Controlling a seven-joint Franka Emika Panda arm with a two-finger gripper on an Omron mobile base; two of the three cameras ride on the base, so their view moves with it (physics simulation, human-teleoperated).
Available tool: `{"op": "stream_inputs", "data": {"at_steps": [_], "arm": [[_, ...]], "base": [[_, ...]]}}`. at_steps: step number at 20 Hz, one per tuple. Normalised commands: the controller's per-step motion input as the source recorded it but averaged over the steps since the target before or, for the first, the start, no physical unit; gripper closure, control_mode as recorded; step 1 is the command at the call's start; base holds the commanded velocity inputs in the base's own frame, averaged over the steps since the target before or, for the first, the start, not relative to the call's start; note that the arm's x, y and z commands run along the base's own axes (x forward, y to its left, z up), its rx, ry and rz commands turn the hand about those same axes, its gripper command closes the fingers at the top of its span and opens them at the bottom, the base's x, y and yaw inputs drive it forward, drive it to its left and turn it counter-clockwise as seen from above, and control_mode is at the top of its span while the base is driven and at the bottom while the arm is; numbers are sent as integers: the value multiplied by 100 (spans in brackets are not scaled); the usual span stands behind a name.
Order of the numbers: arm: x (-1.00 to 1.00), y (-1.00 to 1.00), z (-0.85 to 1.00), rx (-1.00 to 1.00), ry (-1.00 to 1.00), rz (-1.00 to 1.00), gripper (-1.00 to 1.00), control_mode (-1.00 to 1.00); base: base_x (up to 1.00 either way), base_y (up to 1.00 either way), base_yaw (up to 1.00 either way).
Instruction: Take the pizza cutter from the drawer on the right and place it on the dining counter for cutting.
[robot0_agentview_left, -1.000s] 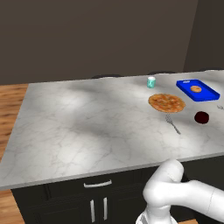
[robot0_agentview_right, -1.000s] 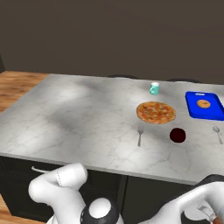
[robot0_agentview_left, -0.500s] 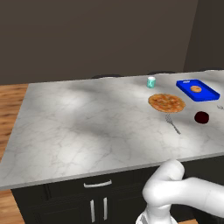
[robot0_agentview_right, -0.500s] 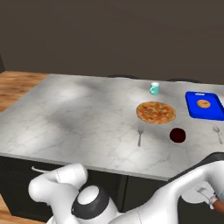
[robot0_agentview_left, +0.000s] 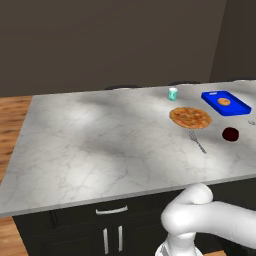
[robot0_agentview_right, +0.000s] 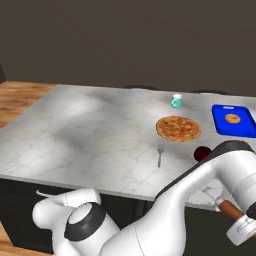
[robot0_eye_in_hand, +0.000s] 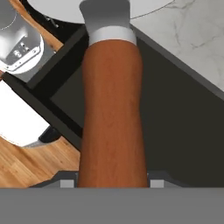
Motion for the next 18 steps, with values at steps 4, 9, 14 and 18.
{"op": "stream_inputs", "data": {"at_steps": [4,9,14,18], "arm": [[4,97,49,4,0,0,100,-100],[0,100,40,5,0,-1,100,-100],[10,100,12,4,-2,-5,100,-100],[44,100,0,5,-2,-7,100,-100]], "base": [[0,0,0],[0,0,0],[0,0,0],[0,0,0]]}}
